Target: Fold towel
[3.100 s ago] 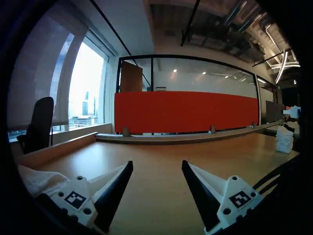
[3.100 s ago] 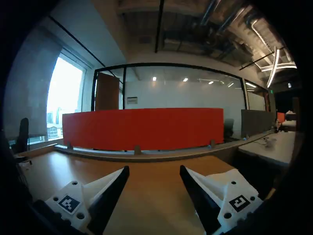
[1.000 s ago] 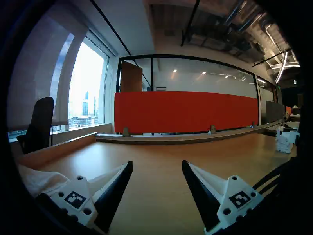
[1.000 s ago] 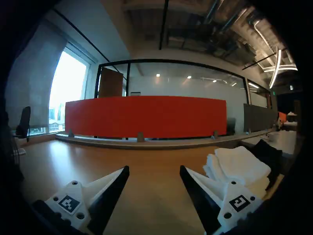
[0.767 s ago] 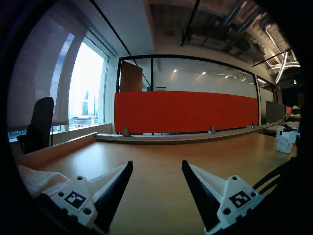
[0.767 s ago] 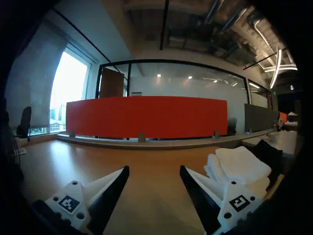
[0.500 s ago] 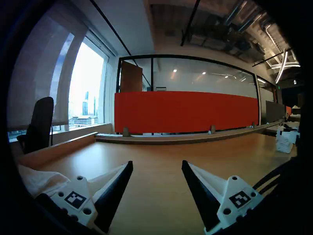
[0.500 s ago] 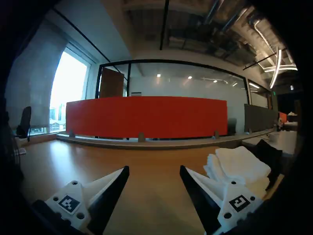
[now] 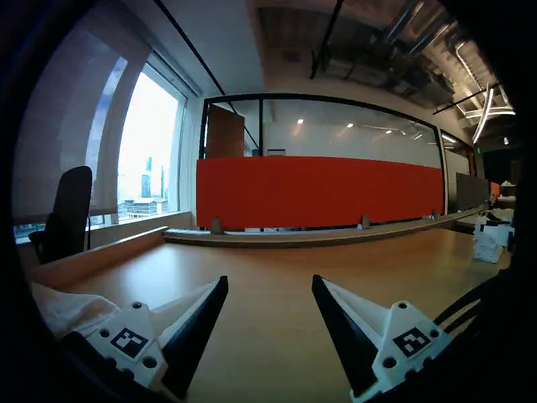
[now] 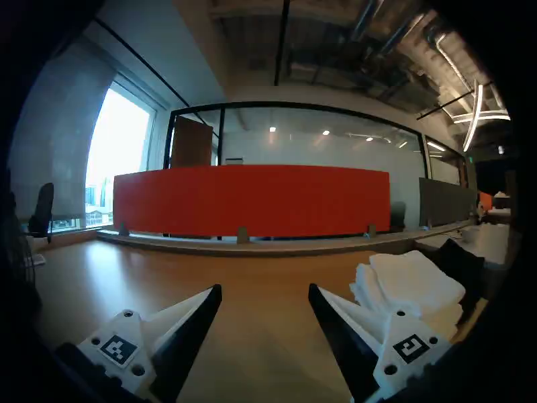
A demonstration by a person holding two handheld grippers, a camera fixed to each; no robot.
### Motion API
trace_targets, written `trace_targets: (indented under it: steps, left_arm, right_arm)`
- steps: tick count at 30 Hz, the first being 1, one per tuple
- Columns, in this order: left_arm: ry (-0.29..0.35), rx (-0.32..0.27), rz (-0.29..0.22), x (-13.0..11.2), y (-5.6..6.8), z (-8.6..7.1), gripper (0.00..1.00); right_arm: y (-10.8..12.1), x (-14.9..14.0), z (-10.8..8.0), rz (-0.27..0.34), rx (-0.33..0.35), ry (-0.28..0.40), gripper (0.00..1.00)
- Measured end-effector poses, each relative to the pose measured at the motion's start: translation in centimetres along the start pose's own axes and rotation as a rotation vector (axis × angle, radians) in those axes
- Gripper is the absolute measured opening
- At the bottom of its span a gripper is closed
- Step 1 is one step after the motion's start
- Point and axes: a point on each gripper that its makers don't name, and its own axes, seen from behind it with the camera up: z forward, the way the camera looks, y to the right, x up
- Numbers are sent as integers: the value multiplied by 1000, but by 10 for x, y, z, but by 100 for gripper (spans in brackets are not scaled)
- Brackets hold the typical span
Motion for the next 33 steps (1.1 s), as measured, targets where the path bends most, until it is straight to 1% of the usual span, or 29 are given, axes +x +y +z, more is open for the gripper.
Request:
trace_targets:
  steps: [33]
  left_arm:
    - [-1, 0, 0, 3, 0, -1, 92]
  right_arm:
    - [0, -1, 0, 0, 0, 0, 100]
